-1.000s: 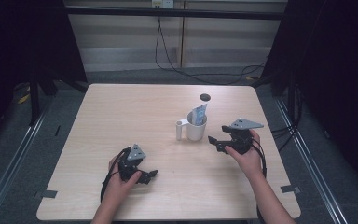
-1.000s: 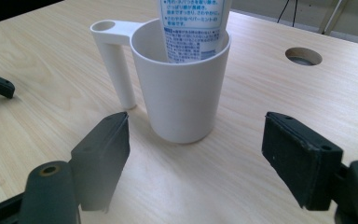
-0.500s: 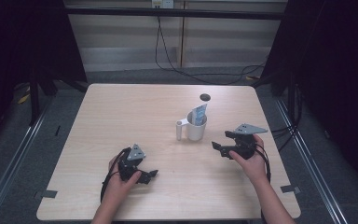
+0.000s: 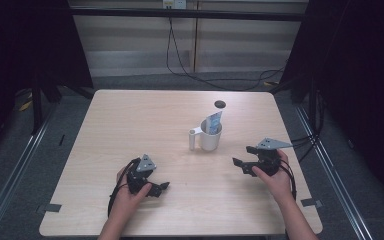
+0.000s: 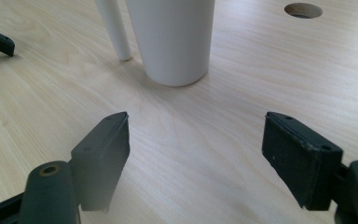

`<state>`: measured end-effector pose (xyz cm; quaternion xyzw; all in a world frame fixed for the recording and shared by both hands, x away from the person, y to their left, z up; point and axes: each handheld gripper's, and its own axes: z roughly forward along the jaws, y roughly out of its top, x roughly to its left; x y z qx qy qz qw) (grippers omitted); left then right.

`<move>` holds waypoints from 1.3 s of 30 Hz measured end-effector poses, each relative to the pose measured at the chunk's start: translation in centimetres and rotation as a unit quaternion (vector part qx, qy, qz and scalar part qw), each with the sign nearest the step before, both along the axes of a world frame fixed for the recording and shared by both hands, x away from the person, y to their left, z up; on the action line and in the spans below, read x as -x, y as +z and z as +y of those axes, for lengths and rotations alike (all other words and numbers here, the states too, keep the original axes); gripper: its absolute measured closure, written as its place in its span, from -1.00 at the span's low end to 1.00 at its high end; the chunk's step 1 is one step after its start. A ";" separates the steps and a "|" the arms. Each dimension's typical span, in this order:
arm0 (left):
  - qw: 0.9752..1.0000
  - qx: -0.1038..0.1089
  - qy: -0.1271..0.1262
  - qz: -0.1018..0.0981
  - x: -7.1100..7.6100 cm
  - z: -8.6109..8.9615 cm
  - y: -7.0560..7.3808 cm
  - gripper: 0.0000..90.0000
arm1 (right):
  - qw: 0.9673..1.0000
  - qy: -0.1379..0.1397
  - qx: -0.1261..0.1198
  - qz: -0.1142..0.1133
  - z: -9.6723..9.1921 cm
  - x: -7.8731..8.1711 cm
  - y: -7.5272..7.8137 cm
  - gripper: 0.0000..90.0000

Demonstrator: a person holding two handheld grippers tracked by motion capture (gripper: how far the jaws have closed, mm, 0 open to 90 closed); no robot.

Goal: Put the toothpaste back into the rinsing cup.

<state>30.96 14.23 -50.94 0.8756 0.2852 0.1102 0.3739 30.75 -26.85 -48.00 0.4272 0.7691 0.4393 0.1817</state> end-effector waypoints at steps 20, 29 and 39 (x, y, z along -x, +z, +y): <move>1.000 0.000 0.000 0.000 0.0 0.0 0.0 -0.73 | 1.000 0.011 0.017 0.020 -1.5 1.6 -1.4 -0.49; 1.000 0.000 0.001 0.000 0.0 0.0 0.0 -0.73 | 0.999 0.013 0.028 0.029 -2.1 2.2 -1.8 -0.49; 1.000 0.000 0.000 0.000 0.0 0.0 0.0 -0.73 | 0.998 0.015 0.044 0.032 -2.4 3.0 -2.4 -0.49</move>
